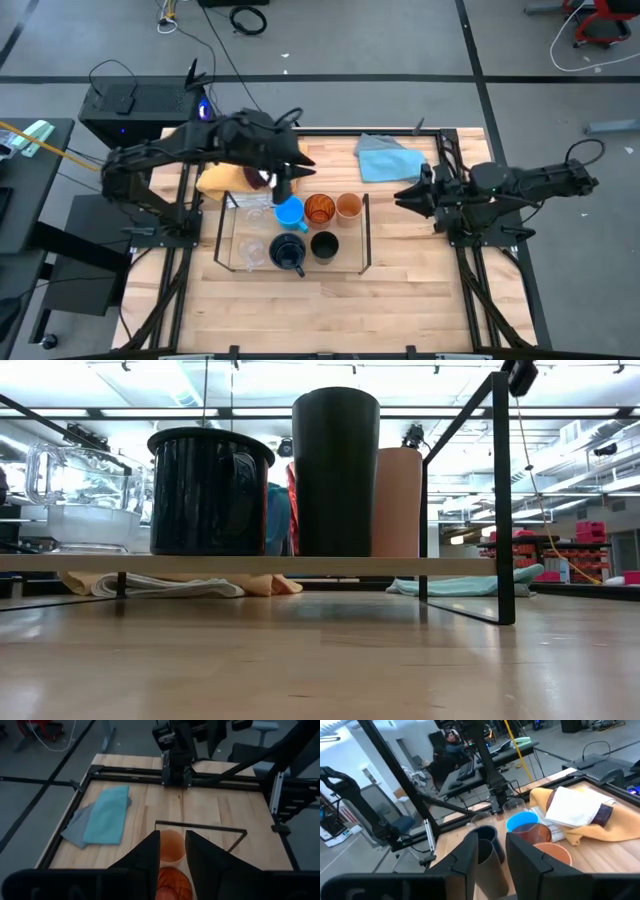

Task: Stack small to large cups/mugs on shelf
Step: Remove the white towel from the top of the purple cup

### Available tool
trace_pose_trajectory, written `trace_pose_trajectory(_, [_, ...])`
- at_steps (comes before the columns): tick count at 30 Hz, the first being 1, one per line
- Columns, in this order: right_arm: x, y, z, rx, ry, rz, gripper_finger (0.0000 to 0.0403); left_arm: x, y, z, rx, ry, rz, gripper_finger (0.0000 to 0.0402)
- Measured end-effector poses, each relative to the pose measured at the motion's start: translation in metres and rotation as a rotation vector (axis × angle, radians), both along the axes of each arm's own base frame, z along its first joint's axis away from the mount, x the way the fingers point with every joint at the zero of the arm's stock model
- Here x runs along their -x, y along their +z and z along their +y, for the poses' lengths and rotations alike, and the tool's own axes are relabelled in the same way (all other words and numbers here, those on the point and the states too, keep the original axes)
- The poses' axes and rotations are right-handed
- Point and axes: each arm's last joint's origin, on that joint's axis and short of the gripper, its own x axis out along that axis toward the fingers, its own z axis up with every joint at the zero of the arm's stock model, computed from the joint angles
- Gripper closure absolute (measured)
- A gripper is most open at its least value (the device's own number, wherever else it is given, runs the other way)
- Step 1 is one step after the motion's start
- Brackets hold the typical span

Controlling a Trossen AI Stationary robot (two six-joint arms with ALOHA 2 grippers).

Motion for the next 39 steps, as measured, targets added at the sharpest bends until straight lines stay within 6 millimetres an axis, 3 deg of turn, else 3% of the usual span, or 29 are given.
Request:
trace_pose_trajectory(7, [0.005, -0.013, -0.001, -0.008, 0.007, -0.001, 0.0296, -0.037, -0.029, 0.011, 0.07, 0.06, 0.059, 0.0305])
trace_pose_trajectory(12, [0.013, -0.012, -0.003, 0.011, 0.013, -0.016, 0.0296, -0.051, -0.057, 0.043, 0.265, 0.364, 0.145, 0.0308])
trace_pose_trajectory(17, [0.021, -0.014, -0.004, 0.019, 0.013, 0.004, 0.0296, -0.035, -0.081, 0.078, 0.356, 0.599, 0.346, 0.0308])
trace_pose_trajectory(22, [0.026, -0.016, -0.005, 0.026, 0.014, 0.019, 0.0296, -0.015, -0.086, 0.101, 0.408, 0.702, 0.451, 0.0308])
trace_pose_trajectory(28, [0.026, -0.016, -0.005, 0.04, 0.015, 0.027, 0.0296, 0.0, -0.074, 0.115, 0.41, 0.721, 0.394, 0.0315])
trace_pose_trajectory(39, [0.026, -0.017, -0.007, 0.025, -0.038, 0.034, 0.0296, 0.033, -0.081, 0.144, 0.444, 0.687, 0.571, 0.0332])
